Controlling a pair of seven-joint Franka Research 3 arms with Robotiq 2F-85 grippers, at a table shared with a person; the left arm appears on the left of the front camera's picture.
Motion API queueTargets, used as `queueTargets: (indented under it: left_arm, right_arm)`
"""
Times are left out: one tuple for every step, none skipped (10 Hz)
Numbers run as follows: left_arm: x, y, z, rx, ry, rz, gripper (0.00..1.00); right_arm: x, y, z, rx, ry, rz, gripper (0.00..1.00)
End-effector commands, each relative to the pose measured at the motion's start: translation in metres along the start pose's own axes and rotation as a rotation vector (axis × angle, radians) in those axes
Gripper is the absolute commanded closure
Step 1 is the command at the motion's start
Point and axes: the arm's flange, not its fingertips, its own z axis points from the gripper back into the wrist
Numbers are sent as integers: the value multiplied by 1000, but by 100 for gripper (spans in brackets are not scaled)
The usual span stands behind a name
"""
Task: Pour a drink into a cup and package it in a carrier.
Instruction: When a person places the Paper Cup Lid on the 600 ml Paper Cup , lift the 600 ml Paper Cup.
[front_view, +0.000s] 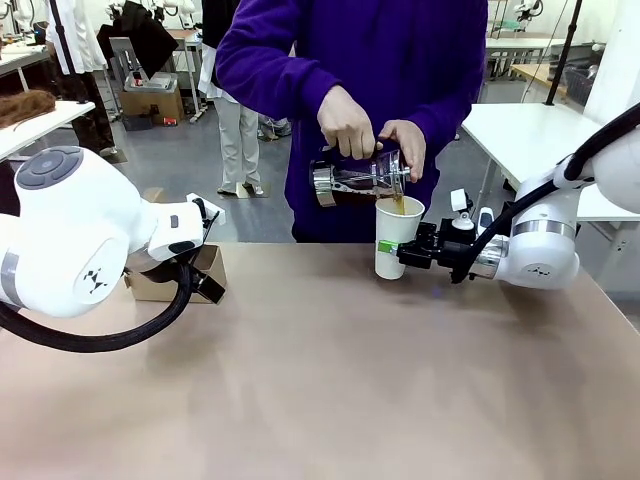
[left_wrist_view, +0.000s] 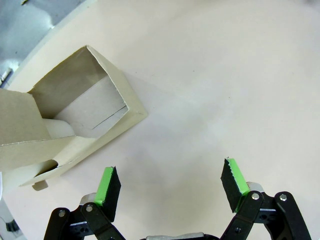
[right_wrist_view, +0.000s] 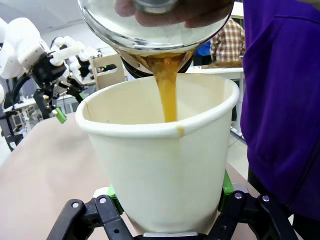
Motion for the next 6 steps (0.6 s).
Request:
queueTargets:
  left_arm:
    - [0,0,0,-1,-1,0,0]
    - [0,0,0,-1,-1,0,0]
    - [0,0,0,-1,-1,0,0]
    - [0,0,0,-1,-1,0,0]
    - [0,0,0,-1,-1,0,0]
    - [0,0,0,-1,-1,0,0]
  right_arm:
    - [1,2,-1,2,4,2,19]
    - [1,2,-1,2,4,2,19]
    - [1,2,-1,2,4,2,19]
    - [1,2,-1,2,4,2,19]
    - [1,2,-1,2,4,2,19]
    - [1,2,-1,2,4,2,19]
